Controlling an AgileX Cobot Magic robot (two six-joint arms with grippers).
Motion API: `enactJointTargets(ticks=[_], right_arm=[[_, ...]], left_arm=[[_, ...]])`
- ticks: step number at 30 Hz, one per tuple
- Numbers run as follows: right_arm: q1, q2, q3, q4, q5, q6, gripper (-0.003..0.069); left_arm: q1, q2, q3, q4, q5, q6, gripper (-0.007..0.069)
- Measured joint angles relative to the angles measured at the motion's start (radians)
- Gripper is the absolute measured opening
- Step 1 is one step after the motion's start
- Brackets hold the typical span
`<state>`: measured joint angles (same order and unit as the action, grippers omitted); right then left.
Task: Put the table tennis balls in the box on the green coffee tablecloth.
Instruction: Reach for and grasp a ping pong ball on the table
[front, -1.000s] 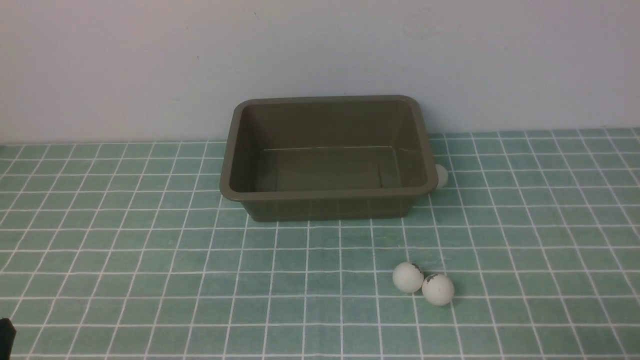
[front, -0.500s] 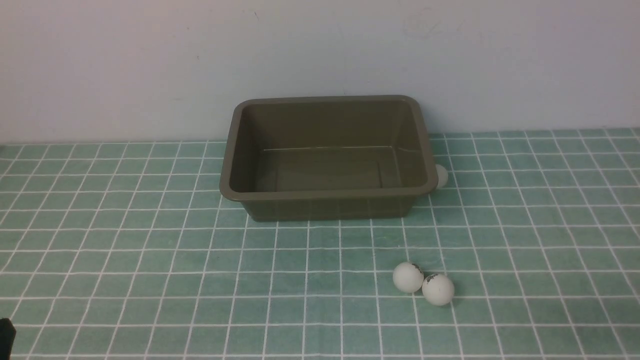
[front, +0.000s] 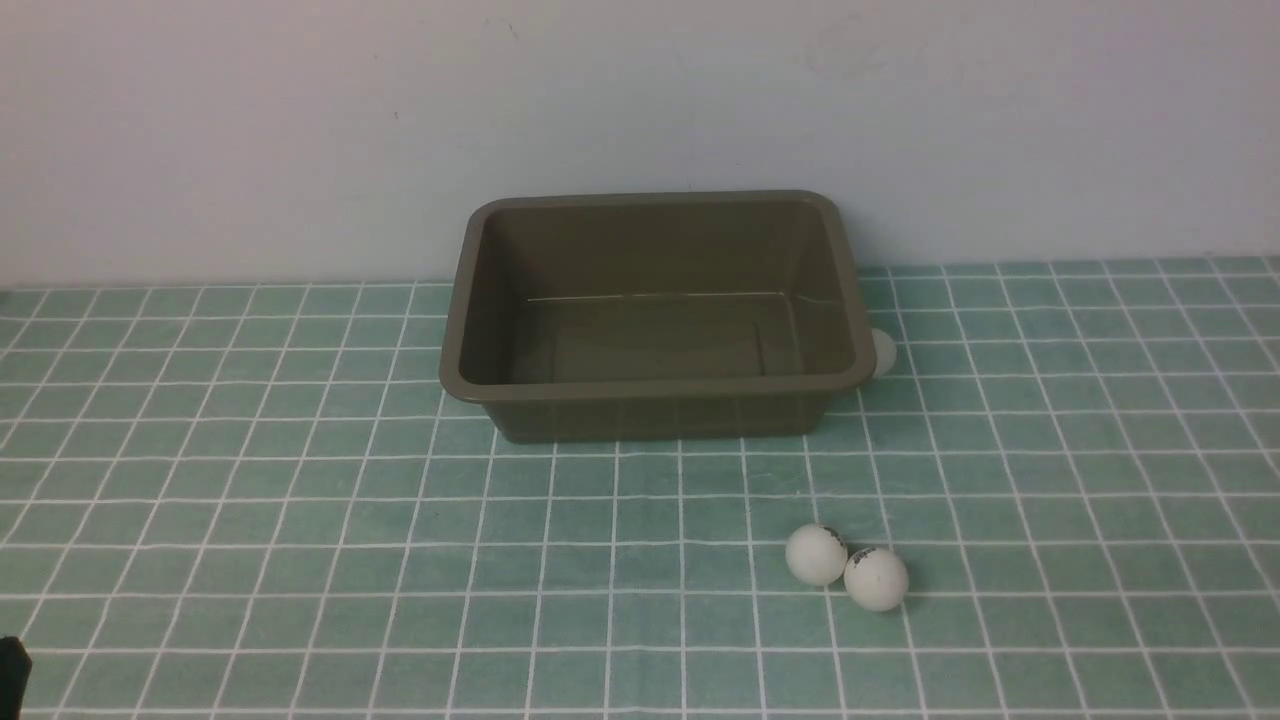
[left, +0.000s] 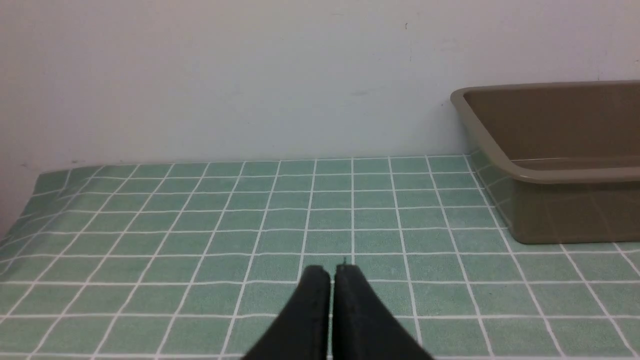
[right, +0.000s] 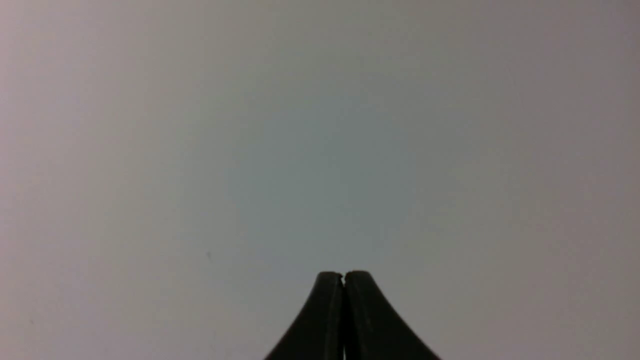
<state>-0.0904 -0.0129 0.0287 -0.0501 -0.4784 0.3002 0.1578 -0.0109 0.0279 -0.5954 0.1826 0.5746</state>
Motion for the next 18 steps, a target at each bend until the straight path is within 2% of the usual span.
enactJointTargets(ticks=[8,18], right_arm=[[0.000,0.000,0.000,-0.002,-0.147,0.068,-0.0018],[0.000,0.000,0.000,-0.021,-0.192,0.071,-0.0018]], left_arm=[[0.000,0.000,0.000,0.000,0.001,0.000,-0.0004],[0.000,0.000,0.000,0.000,0.001,0.000,-0.0004]])
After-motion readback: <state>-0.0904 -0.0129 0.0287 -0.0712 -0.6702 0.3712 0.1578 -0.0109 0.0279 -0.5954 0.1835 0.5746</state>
